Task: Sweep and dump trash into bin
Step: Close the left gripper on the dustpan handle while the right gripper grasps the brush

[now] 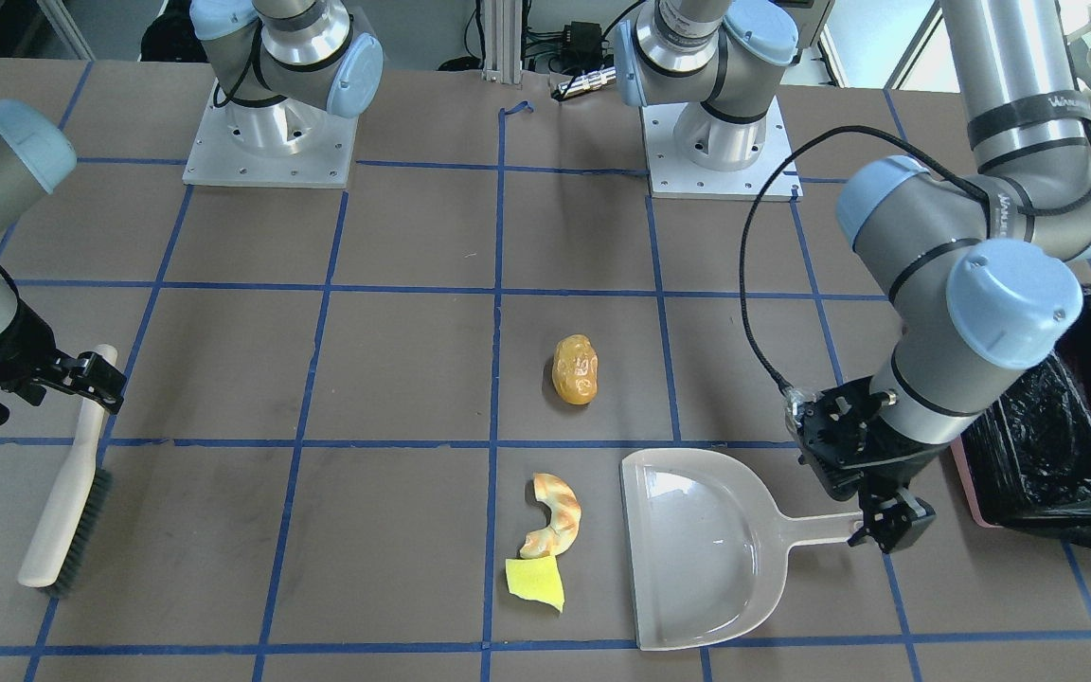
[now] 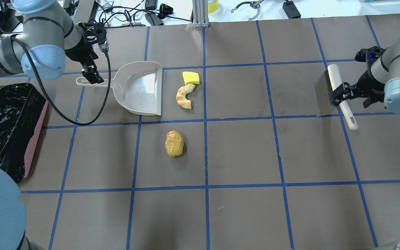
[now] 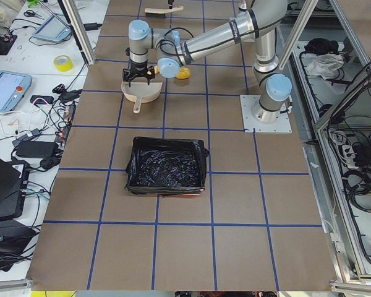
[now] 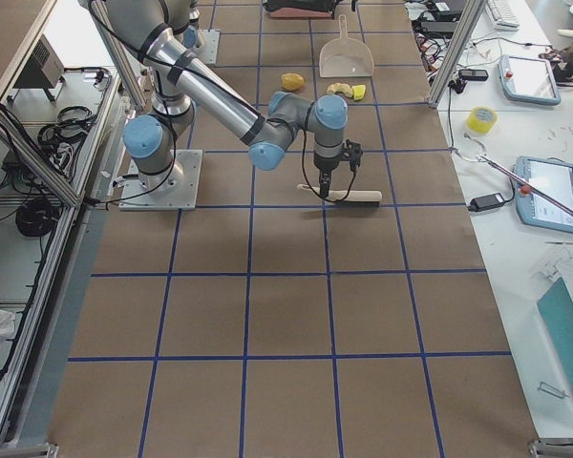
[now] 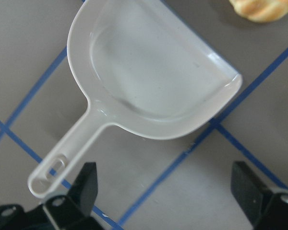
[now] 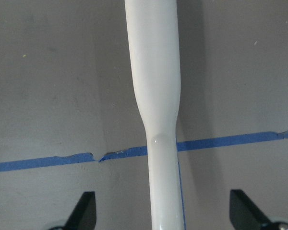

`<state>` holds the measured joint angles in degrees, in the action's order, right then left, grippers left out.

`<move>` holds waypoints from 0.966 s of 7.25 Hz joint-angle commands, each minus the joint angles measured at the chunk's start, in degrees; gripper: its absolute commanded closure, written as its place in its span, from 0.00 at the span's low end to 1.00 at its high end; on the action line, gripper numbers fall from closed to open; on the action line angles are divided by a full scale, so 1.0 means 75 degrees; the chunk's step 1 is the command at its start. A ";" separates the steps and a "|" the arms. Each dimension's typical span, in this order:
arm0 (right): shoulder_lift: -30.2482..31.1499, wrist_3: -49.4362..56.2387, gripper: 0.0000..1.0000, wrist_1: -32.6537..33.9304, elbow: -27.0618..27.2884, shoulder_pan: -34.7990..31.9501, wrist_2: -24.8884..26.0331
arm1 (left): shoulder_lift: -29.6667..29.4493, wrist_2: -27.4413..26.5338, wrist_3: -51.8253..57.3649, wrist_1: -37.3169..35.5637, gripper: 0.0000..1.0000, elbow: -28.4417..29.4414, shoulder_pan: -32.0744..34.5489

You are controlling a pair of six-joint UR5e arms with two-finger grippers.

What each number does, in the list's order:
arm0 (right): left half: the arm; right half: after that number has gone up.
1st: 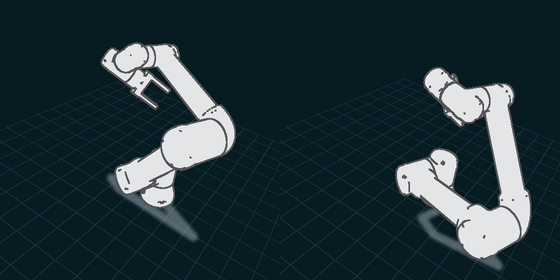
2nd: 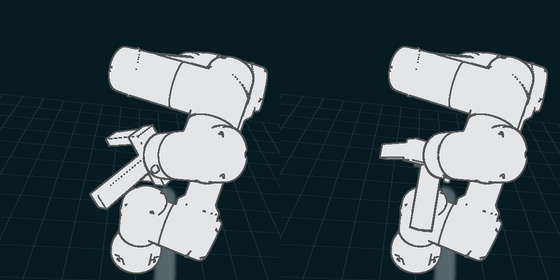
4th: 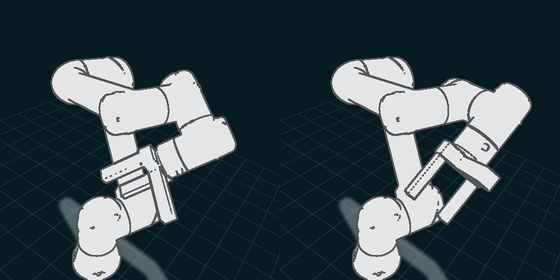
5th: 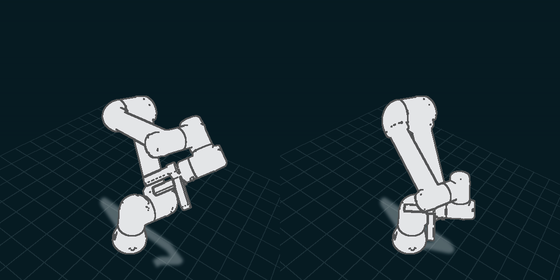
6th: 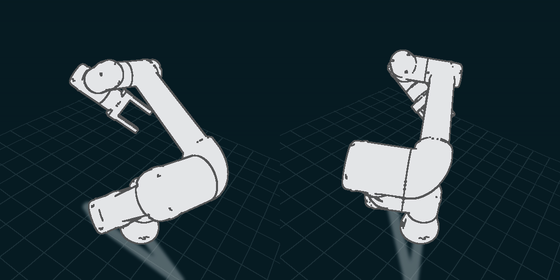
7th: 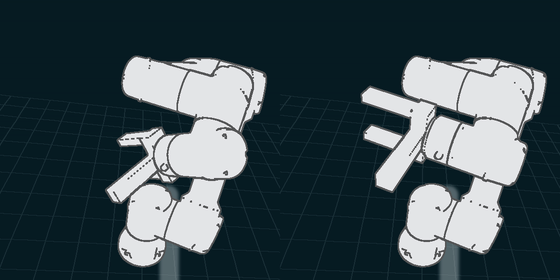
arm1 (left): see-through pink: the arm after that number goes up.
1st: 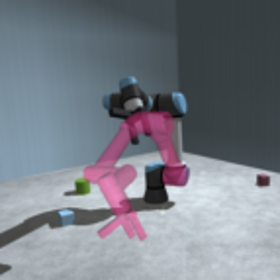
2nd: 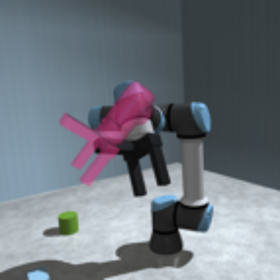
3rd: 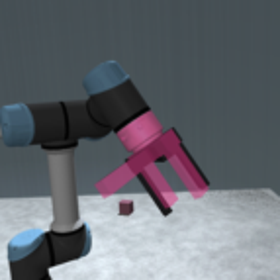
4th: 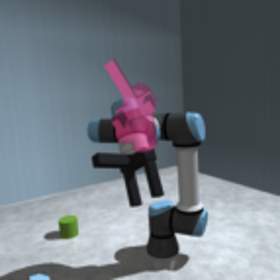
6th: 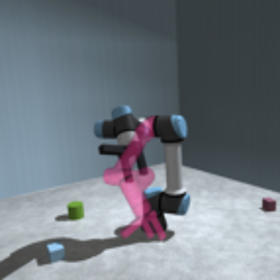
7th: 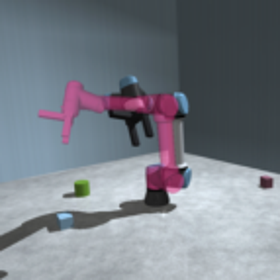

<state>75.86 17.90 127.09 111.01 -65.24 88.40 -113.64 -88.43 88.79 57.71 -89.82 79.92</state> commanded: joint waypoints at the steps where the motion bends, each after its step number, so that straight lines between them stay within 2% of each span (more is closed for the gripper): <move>1: -0.0025 0.0015 0.04 0.0269 0.0339 0.0003 0.0060 | -0.0689 -0.0033 0.2067 -0.0310 0.00 0.0444 -0.0226; 2: -0.0036 0.0074 0.13 0.0258 0.0363 0.0003 0.0130 | -0.0912 -0.0033 0.2083 -0.0347 0.00 0.0399 -0.0238; 3: -0.0048 0.0086 0.27 0.0200 0.0363 0.0015 0.0143 | -0.1065 -0.0021 0.2095 -0.0359 0.00 0.0340 -0.0238; 4: -0.0048 0.0086 0.36 0.0188 0.0375 0.0015 0.0143 | -0.1136 -0.0033 0.2072 -0.0348 0.00 0.0293 -0.0238; 5: -0.0048 0.0086 0.56 0.0188 0.0375 0.0015 0.0143 | -0.1183 -0.0045 0.1921 -0.0324 0.00 0.0281 -0.0238; 7: -0.0036 0.0354 0.75 0.0188 0.0363 0.0062 0.0131 | -0.1090 -0.0010 0.1498 -0.0277 0.00 0.0293 -0.0238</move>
<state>75.55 19.53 128.51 113.76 -64.93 89.41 -122.05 -88.69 101.32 55.46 -87.58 78.14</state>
